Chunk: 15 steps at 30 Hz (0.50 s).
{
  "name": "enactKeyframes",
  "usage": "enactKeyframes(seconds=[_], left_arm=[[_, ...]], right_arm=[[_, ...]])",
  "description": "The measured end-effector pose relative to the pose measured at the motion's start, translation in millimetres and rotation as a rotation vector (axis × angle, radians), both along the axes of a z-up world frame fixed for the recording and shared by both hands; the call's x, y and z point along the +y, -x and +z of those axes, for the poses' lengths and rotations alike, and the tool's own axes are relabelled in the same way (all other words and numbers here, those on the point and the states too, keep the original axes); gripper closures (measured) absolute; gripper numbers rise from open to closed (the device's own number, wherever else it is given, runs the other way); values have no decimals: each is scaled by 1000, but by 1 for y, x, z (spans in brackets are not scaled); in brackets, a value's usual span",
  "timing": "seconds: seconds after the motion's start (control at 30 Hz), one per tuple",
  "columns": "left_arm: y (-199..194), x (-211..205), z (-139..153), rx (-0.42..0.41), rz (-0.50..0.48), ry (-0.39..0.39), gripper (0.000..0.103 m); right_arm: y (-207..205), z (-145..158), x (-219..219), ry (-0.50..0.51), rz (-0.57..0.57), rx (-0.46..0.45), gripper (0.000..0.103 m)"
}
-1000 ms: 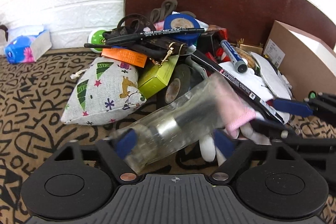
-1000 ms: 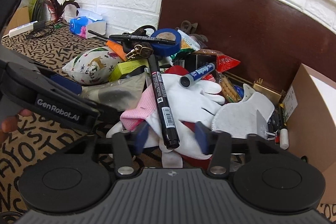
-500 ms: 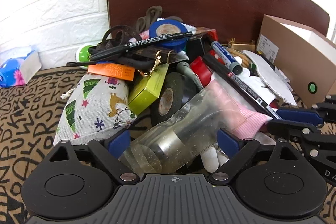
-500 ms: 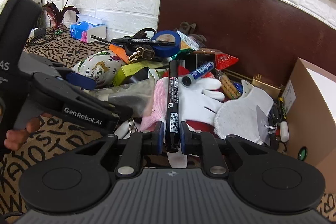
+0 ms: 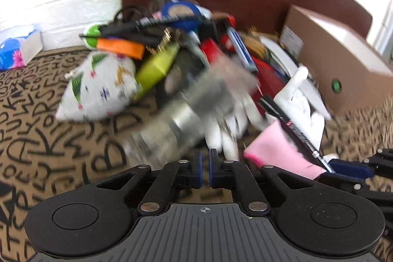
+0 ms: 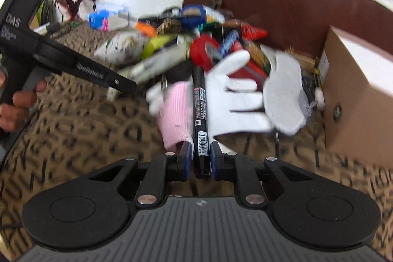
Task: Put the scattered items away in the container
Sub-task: 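Grasp the clear plastic bag with the left gripper while the right grasps the black marker, then lift the clear bag and black marker up out of the pile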
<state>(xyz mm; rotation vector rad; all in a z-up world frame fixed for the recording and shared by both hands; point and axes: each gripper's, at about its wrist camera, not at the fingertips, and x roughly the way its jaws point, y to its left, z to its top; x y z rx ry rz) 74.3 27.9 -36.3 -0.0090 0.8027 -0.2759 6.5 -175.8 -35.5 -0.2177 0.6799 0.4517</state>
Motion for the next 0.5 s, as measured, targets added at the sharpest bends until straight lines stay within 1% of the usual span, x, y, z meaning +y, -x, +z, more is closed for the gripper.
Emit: enactKeyframes(seconds=[0.03, 0.1, 0.17, 0.2, 0.27, 0.33, 0.37, 0.4, 0.5], left_arm=[[6, -3, -1, -13, -5, -22, 76], [12, -7, 2, -50, -1, -54, 65], [11, -7, 8, -85, 20, -67, 30], [9, -6, 12, -108, 43, -73, 25], [3, -6, 18, -141, 50, -87, 24], [-4, -8, 20, -154, 32, -109, 24], [-8, -8, 19, -156, 18, -123, 24], [-12, -10, 16, -149, -5, -134, 24], [-23, -13, 4, -107, -47, -147, 24]], right_arm=[[4, -4, -5, 7, 1, 27, 85], [10, -10, -12, 1, -12, 58, 84], [12, -11, -16, -14, -37, 67, 83], [12, -11, -17, -21, -48, 63, 81], [12, -8, -18, -36, -59, 46, 80], [11, -5, -16, -45, -57, 33, 75], [11, -5, -16, -46, -56, 28, 71], [10, -5, -15, -45, -55, 25, 67], [6, -7, -12, -40, -53, 31, 66]])
